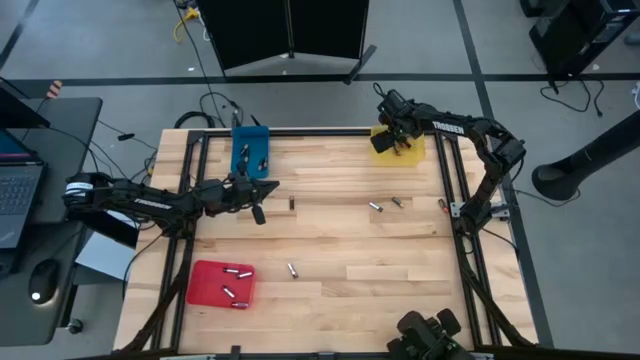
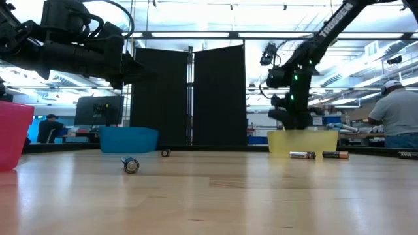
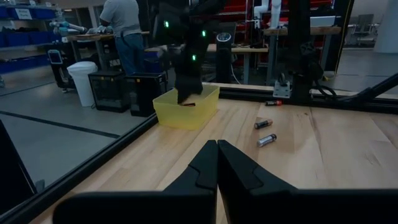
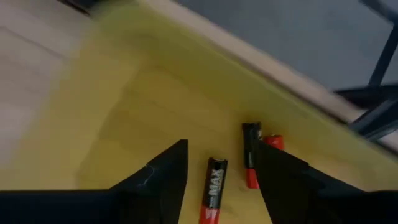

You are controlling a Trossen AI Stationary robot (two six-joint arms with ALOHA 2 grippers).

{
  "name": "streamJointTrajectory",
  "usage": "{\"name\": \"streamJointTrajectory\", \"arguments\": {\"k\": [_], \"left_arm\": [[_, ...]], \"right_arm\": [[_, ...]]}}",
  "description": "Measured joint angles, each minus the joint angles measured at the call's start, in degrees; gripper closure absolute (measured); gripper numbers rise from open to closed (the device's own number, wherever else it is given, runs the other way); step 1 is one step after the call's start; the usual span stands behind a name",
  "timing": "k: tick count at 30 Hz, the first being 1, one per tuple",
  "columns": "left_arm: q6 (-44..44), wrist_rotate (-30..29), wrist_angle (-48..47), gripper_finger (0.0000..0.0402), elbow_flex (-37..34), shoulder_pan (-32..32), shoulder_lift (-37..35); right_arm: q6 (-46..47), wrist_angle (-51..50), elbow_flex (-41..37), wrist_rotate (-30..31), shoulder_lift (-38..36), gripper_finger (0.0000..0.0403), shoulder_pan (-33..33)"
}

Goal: Sort batteries
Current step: Put the black battery into the blue bin

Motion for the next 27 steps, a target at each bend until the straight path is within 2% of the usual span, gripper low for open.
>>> {"name": "streamJointTrajectory", "arguments": {"k": [3, 5, 8, 10, 11, 16, 21, 27], "left_arm": [[0.0, 0.0, -0.02, 0.0387, 0.0, 0.0, 0.0], [0.05, 0.0, 0.0, 0.0387, 0.0, 0.0, -0.01], [0.52, 0.0, 0.02, 0.0387, 0.0, 0.0, 0.0], [0.55, 0.0, 0.05, 0.0387, 0.0, 0.0, -0.02], [0.57, 0.0, 0.09, 0.0387, 0.0, 0.0, 0.0], [0.63, 0.0, 0.24, 0.0387, 0.0, 0.0, 0.0], [0.51, 0.0, 0.49, 0.0387, 0.02, 0.0, 0.0], [0.32, 0.0, 0.5, 0.0387, 0.02, 0.0, 0.0]], "right_arm": [[-2.06, -4.44, 3.46, -0.62, -2.21, 0.022, 1.02], [-3.42, -6.47, 4.86, -2.11, -4.56, 0.0244, 1.95], [-5.88, -6.67, 4.29, -5.54, -9.15, 0.0312, 4.61], [-7.44, -5.81, 1.91, -6.39, -12.56, 0.0369, 7.72], [-7.82, -4.89, 0.24, -6.43, -14.23, 0.0385, 9.57], [-5.5, 1.71, -10.75, -6.45, -22.69, 0.0388, 19.15], [2.0, 4.3, -21.25, -6.89, -29.54, 0.0393, 28.06], [10.18, -0.51, -27.64, -7.43, -33.45, 0.0337, 34.9]]}}
